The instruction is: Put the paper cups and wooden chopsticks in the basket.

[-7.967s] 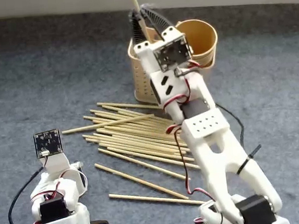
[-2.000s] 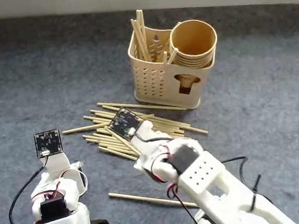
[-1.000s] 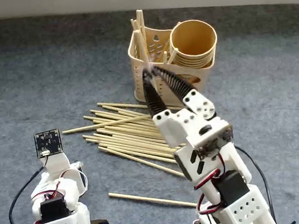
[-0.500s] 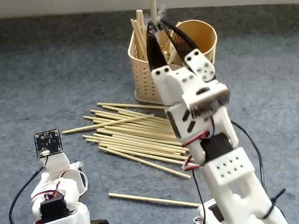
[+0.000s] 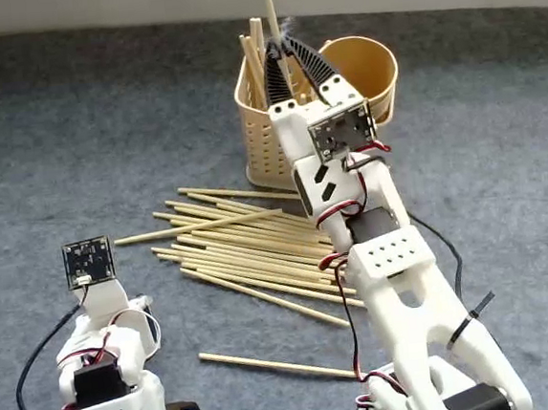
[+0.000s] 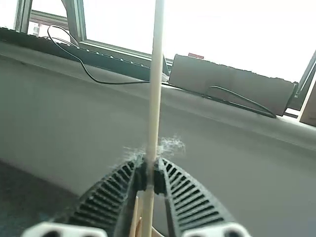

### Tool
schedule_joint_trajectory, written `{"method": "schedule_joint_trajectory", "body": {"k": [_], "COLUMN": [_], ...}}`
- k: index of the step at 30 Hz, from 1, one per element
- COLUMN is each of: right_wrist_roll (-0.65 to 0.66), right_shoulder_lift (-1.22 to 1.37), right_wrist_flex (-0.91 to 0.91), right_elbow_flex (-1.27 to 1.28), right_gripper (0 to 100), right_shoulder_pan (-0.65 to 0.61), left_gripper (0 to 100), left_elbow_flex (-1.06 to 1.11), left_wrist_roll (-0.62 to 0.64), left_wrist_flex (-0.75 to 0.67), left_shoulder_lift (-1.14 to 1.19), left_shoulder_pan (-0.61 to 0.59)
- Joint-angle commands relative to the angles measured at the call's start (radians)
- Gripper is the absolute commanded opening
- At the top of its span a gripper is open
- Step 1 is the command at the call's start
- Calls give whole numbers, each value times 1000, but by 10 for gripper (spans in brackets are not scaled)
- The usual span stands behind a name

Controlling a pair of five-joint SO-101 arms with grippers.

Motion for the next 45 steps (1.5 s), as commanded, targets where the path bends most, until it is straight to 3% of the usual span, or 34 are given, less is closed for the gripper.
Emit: {"method": "schedule_joint_trajectory", "body": {"k": [1, 17, 22, 27, 32, 39, 45], "right_wrist_roll": [3, 3, 2, 2, 3, -18, -69], "right_shoulder_lift": [-36, -429, -473, -475, -475, -473, -464], "right_wrist_flex": [90, 846, 1004, 1032, 1043, 1260, 1290], "right_elbow_flex": [-61, -82, -59, 47, 168, 228, 255], "right_gripper": [91, 104, 98, 43, 43, 54, 70], "right_shoulder_pan": [12, -145, -223, -308, -390, -559, -664], "left_gripper": [130, 130, 130, 130, 130, 130, 130], "left_elbow_flex": [21, 21, 21, 21, 21, 21, 21], "left_wrist_roll": [-2, -2, -2, -2, -2, -2, -2], "left_wrist_flex": [3, 3, 3, 3, 3, 3, 3], "left_shoulder_lift": [2, 2, 2, 2, 2, 2, 2], "left_shoulder_pan": [-5, -5, -5, -5, -5, -5, -5]}}
